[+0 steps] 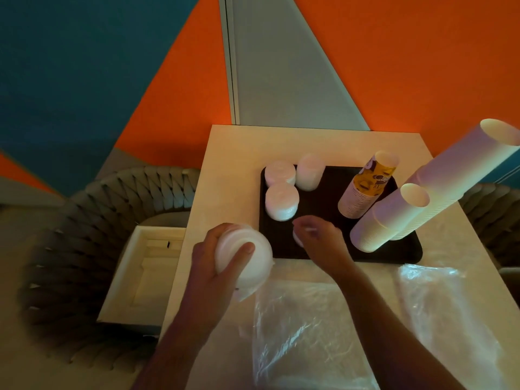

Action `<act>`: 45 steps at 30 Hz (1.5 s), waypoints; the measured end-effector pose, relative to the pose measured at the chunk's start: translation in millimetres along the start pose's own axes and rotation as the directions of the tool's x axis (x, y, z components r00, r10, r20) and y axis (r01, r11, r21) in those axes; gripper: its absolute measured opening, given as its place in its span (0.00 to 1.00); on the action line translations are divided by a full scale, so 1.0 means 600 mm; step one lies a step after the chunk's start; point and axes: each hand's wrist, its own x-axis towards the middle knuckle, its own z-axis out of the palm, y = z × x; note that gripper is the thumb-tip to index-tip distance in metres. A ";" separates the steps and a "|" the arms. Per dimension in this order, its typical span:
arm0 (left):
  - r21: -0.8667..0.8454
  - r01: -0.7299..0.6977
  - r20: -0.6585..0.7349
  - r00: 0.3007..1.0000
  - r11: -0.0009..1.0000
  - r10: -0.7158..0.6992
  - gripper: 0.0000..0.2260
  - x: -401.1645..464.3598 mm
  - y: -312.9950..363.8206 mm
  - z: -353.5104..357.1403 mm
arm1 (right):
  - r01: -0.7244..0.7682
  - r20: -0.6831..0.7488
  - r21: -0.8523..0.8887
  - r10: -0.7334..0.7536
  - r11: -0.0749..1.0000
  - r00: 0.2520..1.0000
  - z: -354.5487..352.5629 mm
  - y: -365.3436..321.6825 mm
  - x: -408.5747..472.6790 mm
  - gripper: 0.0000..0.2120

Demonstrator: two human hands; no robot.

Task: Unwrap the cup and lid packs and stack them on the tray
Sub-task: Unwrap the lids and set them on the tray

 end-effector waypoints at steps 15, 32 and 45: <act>0.001 -0.051 0.060 0.997 0.999 0.051 0.20 0.007 0.013 0.017 | 0.267 -0.029 0.105 -0.265 0.958 0.964 -0.049 -0.163 -0.114 0.05; -0.019 -0.053 0.084 0.995 0.998 0.054 0.21 0.020 0.013 0.009 | -0.121 0.070 0.802 0.108 0.584 0.992 -0.044 -0.101 -0.070 0.10; 0.007 0.001 0.000 1.000 1.000 -0.001 0.22 0.010 -0.011 -0.015 | 0.234 -0.107 -0.342 -0.286 0.910 0.952 0.034 0.133 0.057 0.12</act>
